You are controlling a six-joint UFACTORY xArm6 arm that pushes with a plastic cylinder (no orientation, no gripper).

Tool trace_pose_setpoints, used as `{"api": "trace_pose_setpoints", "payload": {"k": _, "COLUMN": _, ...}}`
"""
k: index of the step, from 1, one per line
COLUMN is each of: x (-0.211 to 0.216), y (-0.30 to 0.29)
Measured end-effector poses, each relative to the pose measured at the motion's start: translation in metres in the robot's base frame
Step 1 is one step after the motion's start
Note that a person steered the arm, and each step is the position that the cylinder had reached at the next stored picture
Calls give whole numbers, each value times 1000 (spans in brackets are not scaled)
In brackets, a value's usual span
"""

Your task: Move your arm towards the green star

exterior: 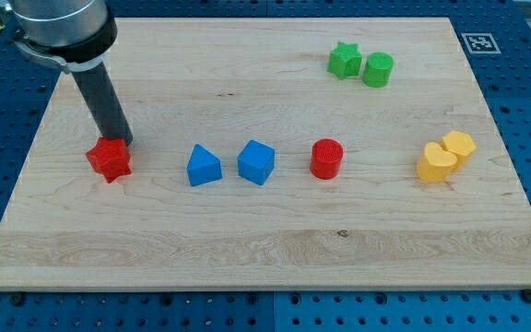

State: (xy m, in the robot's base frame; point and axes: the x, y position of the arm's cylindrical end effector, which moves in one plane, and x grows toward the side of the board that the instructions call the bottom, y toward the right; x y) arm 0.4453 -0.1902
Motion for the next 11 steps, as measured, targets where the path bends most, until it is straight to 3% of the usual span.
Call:
{"api": "trace_pose_setpoints", "payload": {"k": 2, "x": 2, "y": -1}}
{"api": "trace_pose_setpoints", "payload": {"k": 3, "x": -46, "y": 26}}
{"api": "trace_pose_setpoints", "payload": {"k": 4, "x": -73, "y": 93}}
{"api": "trace_pose_setpoints", "payload": {"k": 6, "x": -56, "y": 244}}
{"api": "trace_pose_setpoints", "payload": {"k": 8, "x": -56, "y": 256}}
{"api": "trace_pose_setpoints", "payload": {"k": 11, "x": -116, "y": 284}}
